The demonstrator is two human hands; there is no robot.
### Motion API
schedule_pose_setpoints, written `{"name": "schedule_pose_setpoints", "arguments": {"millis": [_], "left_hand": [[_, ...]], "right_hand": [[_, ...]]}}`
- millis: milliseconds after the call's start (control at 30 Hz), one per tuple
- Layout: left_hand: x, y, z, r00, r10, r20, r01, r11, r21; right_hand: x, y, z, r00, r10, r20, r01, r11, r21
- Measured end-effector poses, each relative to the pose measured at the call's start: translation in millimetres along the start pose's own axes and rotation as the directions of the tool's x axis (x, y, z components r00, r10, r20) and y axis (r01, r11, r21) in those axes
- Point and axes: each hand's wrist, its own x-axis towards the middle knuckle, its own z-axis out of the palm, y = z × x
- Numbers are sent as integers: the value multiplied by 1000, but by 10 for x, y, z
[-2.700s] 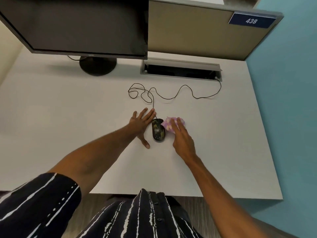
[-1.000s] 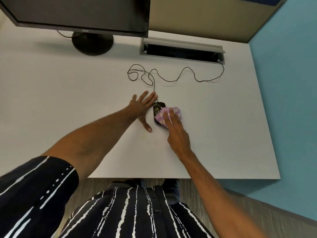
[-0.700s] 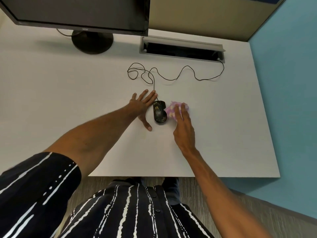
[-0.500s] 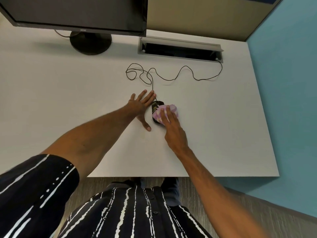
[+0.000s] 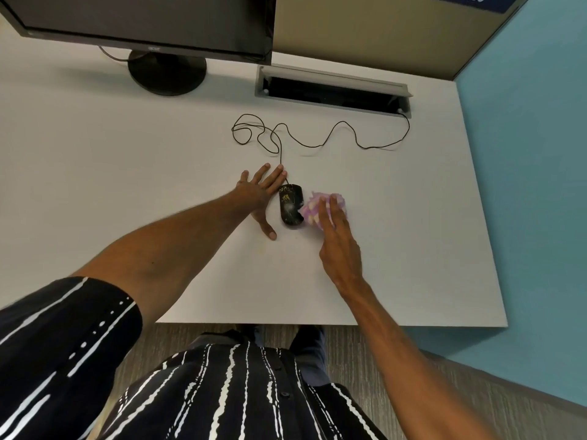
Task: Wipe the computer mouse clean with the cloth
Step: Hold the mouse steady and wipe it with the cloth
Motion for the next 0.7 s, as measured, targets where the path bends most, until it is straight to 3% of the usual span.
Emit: {"name": "schedule_pose_setpoints", "arguments": {"millis": [167, 367, 567, 700], "left_hand": [[0, 16, 7, 1000, -4, -7, 4, 1000, 11], [3, -9, 26, 1000, 10, -27, -10, 1000, 13], [13, -14, 25, 1000, 9, -13, -9, 1000, 12], [18, 2, 9, 1000, 0, 6, 0, 1000, 17]], "right_hand": [[138, -257, 126, 988, -137, 66, 134, 990, 39], [-114, -88, 235, 971, -182, 153, 193, 979, -62], [-137, -5, 101, 1000, -19, 20, 19, 1000, -18], [139, -229, 81, 992, -123, 11, 124, 992, -35]]}}
